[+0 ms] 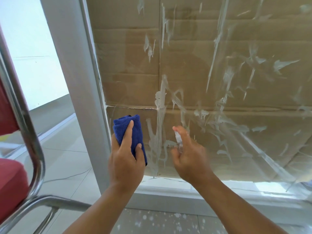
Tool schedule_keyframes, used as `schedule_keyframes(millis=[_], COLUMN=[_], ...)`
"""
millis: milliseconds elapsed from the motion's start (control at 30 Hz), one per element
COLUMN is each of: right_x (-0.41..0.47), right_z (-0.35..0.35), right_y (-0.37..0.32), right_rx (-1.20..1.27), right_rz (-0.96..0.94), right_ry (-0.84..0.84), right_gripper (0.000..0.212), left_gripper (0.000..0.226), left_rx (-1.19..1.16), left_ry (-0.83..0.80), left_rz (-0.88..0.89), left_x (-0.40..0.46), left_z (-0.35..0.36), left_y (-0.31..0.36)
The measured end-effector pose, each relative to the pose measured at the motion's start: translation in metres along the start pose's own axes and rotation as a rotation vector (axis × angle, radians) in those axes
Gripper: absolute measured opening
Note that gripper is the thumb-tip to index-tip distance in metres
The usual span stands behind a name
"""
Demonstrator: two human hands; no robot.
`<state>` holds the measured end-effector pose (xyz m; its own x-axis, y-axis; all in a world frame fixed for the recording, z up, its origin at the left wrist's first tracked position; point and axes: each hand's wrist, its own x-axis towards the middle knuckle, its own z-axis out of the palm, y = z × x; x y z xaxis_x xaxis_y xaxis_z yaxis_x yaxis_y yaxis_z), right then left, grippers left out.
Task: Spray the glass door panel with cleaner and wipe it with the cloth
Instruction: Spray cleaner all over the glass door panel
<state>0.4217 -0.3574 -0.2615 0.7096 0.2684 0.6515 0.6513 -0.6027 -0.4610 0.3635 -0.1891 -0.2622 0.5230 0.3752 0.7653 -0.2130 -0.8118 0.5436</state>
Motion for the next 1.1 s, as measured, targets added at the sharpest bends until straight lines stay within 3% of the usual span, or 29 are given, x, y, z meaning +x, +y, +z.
schedule_keyframes(millis=[433,700,967,1033,1100], right_x=[-0.034,-0.06,-0.078,-0.08,-0.081], right_z=[0.028,0.007,-0.023,-0.031,-0.038], right_y=[0.025,0.042,0.063,0.069,0.075], right_rx=[-0.191,-0.06,0.077,0.121,0.139], right_rz=[-0.03,0.017,0.203,0.282,0.369], right_ry=[-0.205,-0.325,-0.22,-0.136,-0.045], right_gripper=[0.062,0.055,0.068,0.057,0.019], left_gripper=[0.078,0.065,0.059,0.058,0.058], left_rx=[0.029,-0.012,-0.062,-0.082,-0.098], left_ry=[-0.024,-0.101,-0.095,-0.09,-0.09], left_rz=[-0.015,0.071,0.197,0.212,0.228], left_x=[-0.026,-0.037,-0.042,-0.043,-0.044], left_z=[0.005,0.018,0.035,0.039,0.044], left_y=[-0.03,-0.022,0.009,0.017,0.025])
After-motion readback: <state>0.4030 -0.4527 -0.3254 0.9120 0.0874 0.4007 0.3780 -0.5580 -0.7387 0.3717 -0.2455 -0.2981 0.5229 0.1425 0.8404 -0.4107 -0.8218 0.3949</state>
